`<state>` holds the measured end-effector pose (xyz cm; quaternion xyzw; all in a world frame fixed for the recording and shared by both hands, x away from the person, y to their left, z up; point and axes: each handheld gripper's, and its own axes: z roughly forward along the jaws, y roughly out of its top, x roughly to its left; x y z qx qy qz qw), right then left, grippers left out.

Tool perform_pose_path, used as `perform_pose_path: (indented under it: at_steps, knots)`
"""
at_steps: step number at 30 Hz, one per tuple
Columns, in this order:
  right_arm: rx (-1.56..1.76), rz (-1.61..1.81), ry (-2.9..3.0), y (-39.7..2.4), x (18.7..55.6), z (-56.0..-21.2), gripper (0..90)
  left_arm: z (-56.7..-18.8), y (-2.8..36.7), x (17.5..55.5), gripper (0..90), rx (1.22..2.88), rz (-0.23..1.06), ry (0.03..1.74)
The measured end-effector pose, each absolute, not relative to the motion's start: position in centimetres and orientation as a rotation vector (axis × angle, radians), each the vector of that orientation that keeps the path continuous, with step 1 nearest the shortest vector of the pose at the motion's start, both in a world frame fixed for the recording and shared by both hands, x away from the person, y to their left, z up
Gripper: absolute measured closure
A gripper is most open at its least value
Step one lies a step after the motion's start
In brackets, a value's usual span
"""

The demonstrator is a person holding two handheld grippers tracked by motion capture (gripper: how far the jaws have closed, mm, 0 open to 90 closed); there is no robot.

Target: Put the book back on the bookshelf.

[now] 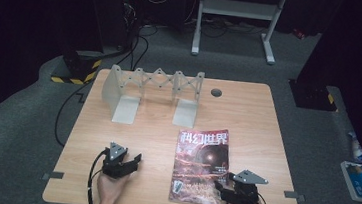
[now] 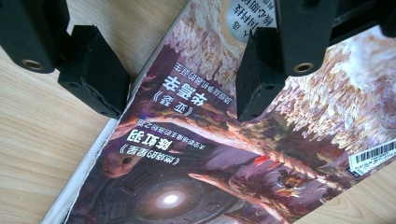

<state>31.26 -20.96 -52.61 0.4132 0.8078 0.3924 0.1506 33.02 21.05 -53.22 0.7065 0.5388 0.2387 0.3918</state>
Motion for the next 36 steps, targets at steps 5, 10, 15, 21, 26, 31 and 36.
perform_pose_path:
  at_steps: [5, 10, 15, 21, 26, 31, 36]
  knots:
    - [1.183, 1.134, 2.319, -20.4, 31.4, -52.6, 35.2, -53.2, 20.7, 33.2, 37.7, 1.809, 0.603, 1.359]
    - [1.176, 1.135, 2.325, -20.0, 31.5, -52.7, 35.2, -53.1, 20.1, 33.4, 37.4, 1.802, 0.578, 1.347]
    - [1.168, 1.140, 2.326, -19.6, 31.6, -52.7, 35.2, -52.8, 19.1, 33.6, 37.3, 1.802, 0.548, 1.316]
    - [1.163, 1.143, 2.333, -19.0, 31.7, -52.7, 35.3, -52.9, 18.0, 33.9, 37.3, 1.792, 0.498, 1.298]
    - [1.161, 1.144, 2.336, -18.6, 31.7, -52.7, 35.3, -52.7, 17.2, 33.9, 36.9, 1.814, 0.482, 1.277]
    - [1.151, 1.148, 2.340, -18.3, 31.8, -52.7, 35.3, -52.4, 16.1, 34.2, 36.8, 1.823, 0.456, 1.249]
    - [1.155, 1.148, 2.341, -17.9, 31.8, -52.7, 35.3, -52.4, 15.0, 34.5, 36.8, 1.840, 0.441, 1.223]
